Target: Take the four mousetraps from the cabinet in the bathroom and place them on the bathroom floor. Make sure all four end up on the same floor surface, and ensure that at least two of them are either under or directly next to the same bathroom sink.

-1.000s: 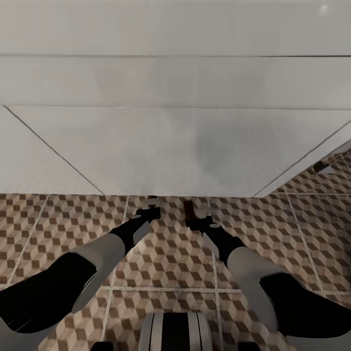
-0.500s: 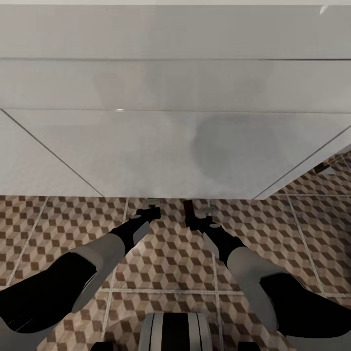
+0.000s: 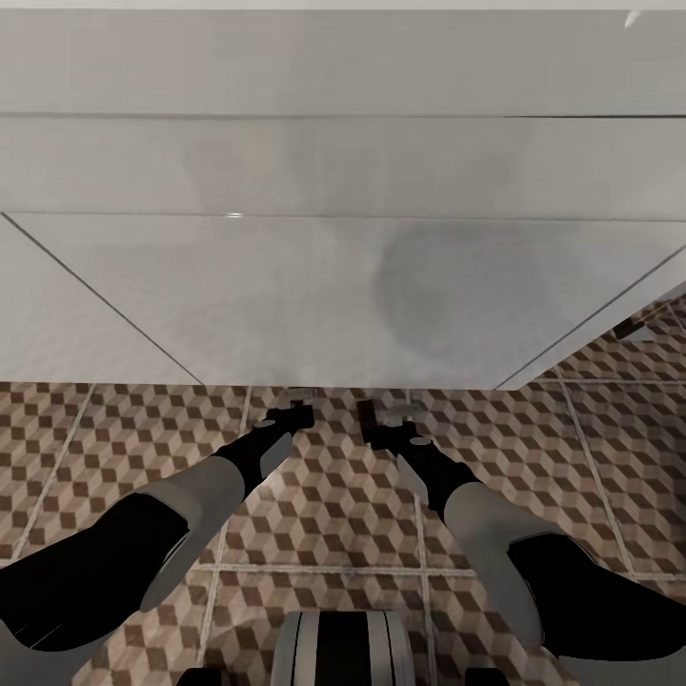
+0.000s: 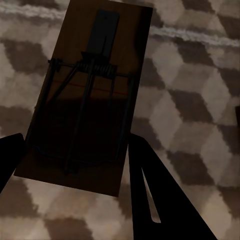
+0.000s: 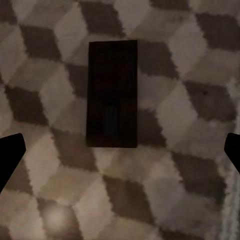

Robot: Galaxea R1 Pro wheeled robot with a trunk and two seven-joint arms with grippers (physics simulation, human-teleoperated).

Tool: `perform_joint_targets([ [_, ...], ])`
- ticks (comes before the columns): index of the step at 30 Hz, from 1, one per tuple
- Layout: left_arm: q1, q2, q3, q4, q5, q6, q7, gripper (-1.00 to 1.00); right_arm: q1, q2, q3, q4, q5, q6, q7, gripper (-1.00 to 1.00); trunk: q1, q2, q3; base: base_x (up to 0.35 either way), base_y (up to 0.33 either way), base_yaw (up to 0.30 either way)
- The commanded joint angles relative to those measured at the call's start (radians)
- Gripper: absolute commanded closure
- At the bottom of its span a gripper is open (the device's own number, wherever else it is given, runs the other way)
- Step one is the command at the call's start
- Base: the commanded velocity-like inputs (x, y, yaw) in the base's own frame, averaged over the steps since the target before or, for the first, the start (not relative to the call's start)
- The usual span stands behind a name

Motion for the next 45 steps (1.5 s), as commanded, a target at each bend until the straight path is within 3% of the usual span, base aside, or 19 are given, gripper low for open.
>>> perform_joint_targets([
  [1, 0.000, 0.000, -0.008, 0.000, 0.006, -0.003, 0.001, 1.00, 0.000, 0.000, 0.003, -0.002, -0.002, 0.006, -0.001, -1.00, 0.000, 0.000, -0.001, 0.000, 0.000, 0.000],
  [37, 0.000, 0.000, -0.008, 0.000, 0.006, -0.003, 0.001, 1.00, 0.000, 0.000, 0.003, -0.002, -0.002, 0.005, -0.001, -1.00, 0.000, 0.000, -0.001, 0.000, 0.000, 0.000],
  [38, 0.000, 0.000, -0.008, 0.000, 0.006, -0.003, 0.001, -1.00, 0.000, 0.000, 0.003, -0.002, -0.002, 0.005, -0.001, -1.00, 0.000, 0.000, -0.001, 0.000, 0.000, 0.000],
  [45, 0.000, 0.000, -0.008, 0.000, 0.006, -0.003, 0.001, -1.00, 0.000, 0.000, 0.003, -0.002, -0.001, 0.005, -0.001, -1.00, 0.000, 0.000, -0.001, 0.000, 0.000, 0.000],
])
